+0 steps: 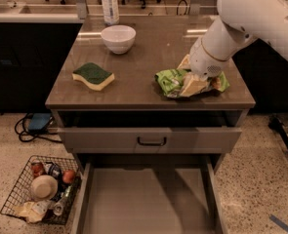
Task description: Place green rice chip bag into white bowl
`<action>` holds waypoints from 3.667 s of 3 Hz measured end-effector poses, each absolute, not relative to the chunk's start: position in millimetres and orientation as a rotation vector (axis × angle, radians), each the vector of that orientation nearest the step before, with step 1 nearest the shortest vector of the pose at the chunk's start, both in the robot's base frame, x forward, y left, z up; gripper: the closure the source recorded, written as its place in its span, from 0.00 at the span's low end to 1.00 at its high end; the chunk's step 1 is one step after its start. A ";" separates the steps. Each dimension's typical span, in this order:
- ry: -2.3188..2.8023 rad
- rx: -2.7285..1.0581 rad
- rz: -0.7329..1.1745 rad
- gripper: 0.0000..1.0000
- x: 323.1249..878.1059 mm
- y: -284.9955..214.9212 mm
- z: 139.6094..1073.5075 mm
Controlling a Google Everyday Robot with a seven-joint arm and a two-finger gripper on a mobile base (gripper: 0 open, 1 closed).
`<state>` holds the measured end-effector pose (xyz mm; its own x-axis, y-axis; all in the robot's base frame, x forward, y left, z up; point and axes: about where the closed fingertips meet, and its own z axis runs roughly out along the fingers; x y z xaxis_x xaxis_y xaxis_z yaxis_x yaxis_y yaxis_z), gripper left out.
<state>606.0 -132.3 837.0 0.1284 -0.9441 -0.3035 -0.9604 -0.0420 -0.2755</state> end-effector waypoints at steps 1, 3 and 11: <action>1.833 -2.019 0.040 1.00 609.3 -128.7 839.3; 1.828 -2.153 -0.208 1.00 637.4 -112.6 896.1; 1.816 -2.062 -0.698 1.00 791.2 -45.1 955.1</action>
Offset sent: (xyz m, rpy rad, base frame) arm 0.0368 0.0261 0.0772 -0.2752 -0.1011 0.0452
